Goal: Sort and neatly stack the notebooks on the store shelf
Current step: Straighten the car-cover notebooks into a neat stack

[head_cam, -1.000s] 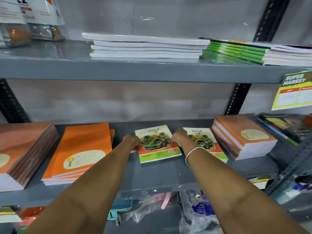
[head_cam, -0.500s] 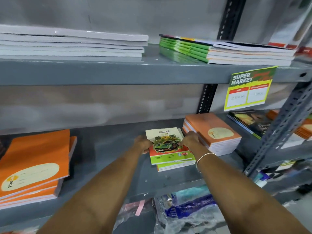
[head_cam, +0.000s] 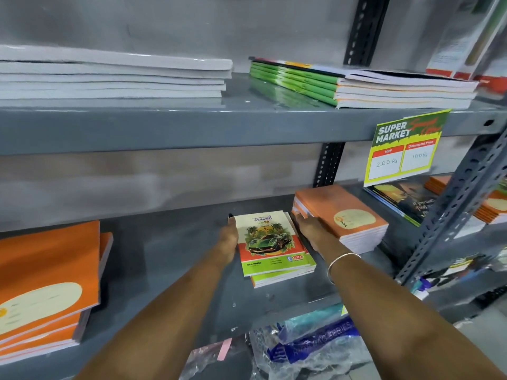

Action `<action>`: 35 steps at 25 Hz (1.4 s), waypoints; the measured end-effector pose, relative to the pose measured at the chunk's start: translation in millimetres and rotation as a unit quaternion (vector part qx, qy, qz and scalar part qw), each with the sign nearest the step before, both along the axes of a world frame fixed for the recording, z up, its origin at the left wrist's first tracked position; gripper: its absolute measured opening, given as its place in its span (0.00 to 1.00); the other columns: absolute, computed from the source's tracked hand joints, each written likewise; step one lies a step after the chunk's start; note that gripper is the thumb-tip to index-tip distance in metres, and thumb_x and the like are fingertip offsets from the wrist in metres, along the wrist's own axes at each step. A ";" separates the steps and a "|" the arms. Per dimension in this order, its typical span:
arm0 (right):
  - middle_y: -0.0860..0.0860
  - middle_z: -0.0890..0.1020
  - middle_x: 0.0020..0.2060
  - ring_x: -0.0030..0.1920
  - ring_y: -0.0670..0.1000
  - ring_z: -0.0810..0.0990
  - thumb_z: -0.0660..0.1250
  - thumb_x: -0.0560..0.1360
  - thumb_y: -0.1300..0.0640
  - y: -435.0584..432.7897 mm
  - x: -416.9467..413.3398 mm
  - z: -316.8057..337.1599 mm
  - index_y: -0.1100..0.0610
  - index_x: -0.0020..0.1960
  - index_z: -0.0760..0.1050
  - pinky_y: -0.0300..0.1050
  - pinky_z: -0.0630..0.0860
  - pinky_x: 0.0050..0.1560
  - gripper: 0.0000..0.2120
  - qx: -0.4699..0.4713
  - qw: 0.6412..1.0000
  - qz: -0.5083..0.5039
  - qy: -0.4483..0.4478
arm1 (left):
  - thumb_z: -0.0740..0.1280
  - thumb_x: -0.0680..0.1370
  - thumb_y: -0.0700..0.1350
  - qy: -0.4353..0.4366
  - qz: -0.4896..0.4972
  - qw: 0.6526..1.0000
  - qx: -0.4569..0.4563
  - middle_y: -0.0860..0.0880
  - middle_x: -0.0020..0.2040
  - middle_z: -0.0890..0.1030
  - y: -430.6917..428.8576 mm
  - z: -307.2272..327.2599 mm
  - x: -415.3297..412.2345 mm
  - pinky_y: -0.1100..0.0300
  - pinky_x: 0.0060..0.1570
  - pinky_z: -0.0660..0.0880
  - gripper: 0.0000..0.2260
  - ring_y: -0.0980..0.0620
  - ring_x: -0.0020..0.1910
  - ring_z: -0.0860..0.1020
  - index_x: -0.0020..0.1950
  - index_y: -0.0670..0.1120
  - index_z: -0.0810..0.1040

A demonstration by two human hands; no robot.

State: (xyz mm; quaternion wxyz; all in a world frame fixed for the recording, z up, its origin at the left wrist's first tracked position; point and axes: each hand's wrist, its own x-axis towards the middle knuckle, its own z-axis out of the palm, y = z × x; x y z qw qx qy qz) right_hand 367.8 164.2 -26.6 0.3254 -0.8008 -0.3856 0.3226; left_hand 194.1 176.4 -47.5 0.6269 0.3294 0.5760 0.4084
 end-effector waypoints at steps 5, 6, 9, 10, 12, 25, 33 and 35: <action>0.57 0.69 0.71 0.70 0.58 0.68 0.48 0.78 0.36 23.4 0.7 -21.4 0.58 0.74 0.58 0.54 0.64 0.72 0.34 -0.016 0.994 0.023 0.104 | 0.44 0.82 0.55 -0.073 -0.018 0.997 -0.010 0.35 0.66 0.75 -15.2 9.5 10.1 0.50 0.46 0.74 0.26 0.34 0.61 0.76 0.66 0.40 0.72; 0.57 0.69 0.71 0.70 0.58 0.69 0.48 0.77 0.35 29.1 3.2 -24.6 0.58 0.74 0.59 0.56 0.65 0.72 0.35 -0.016 0.993 0.022 0.114 | 0.44 0.82 0.55 -0.072 -0.017 0.997 -0.019 0.35 0.64 0.76 -14.5 9.0 12.4 0.50 0.48 0.73 0.26 0.35 0.62 0.75 0.66 0.40 0.72; 0.55 0.66 0.73 0.72 0.57 0.67 0.47 0.71 0.27 67.3 29.9 -64.7 0.56 0.75 0.59 0.56 0.63 0.72 0.43 -0.005 0.992 0.029 0.124 | 0.45 0.82 0.55 -0.054 -0.017 0.997 -0.042 0.43 0.42 0.82 -18.5 15.5 18.1 0.53 0.39 0.76 0.25 0.41 0.44 0.82 0.57 0.41 0.75; 0.54 0.66 0.73 0.72 0.56 0.66 0.45 0.62 0.20 66.7 32.3 -66.6 0.55 0.74 0.60 0.56 0.62 0.73 0.52 -0.004 0.991 0.026 0.132 | 0.45 0.82 0.56 -0.043 -0.014 0.998 -0.050 0.44 0.37 0.82 -17.6 14.6 20.2 0.55 0.35 0.77 0.25 0.44 0.38 0.82 0.56 0.41 0.74; 0.53 0.63 0.74 0.73 0.55 0.64 0.46 0.58 0.18 46.4 25.2 -45.8 0.55 0.74 0.61 0.54 0.61 0.74 0.57 -0.014 0.987 0.014 0.159 | 0.45 0.81 0.58 -0.044 -0.017 0.997 -0.062 0.40 0.44 0.84 -17.3 14.7 23.6 0.52 0.43 0.78 0.26 0.41 0.46 0.82 0.56 0.40 0.74; 0.53 0.52 0.77 0.76 0.55 0.57 0.48 0.75 0.31 29.0 9.0 -18.8 0.56 0.77 0.51 0.50 0.59 0.75 0.40 -0.044 0.974 0.067 0.210 | 0.41 0.82 0.57 -0.020 -0.025 0.999 -0.036 0.38 0.61 0.80 -22.9 16.3 30.1 0.54 0.55 0.76 0.30 0.44 0.61 0.80 0.72 0.38 0.66; 0.55 0.59 0.75 0.74 0.55 0.63 0.49 0.72 0.29 27.2 13.9 -23.8 0.56 0.75 0.56 0.50 0.62 0.74 0.42 -0.044 0.980 0.046 0.190 | 0.43 0.80 0.61 -0.063 -0.020 0.996 -0.052 0.42 0.50 0.80 -20.3 11.6 26.3 0.54 0.42 0.79 0.28 0.45 0.38 0.81 0.61 0.44 0.74; 0.56 0.58 0.75 0.75 0.56 0.61 0.49 0.78 0.35 11.1 6.5 -4.2 0.58 0.76 0.54 0.49 0.60 0.75 0.36 -0.036 0.983 0.043 0.174 | 0.45 0.80 0.60 -0.095 -0.016 0.993 -0.063 0.43 0.49 0.80 -18.3 6.7 27.2 0.48 0.50 0.77 0.26 0.42 0.45 0.80 0.62 0.44 0.72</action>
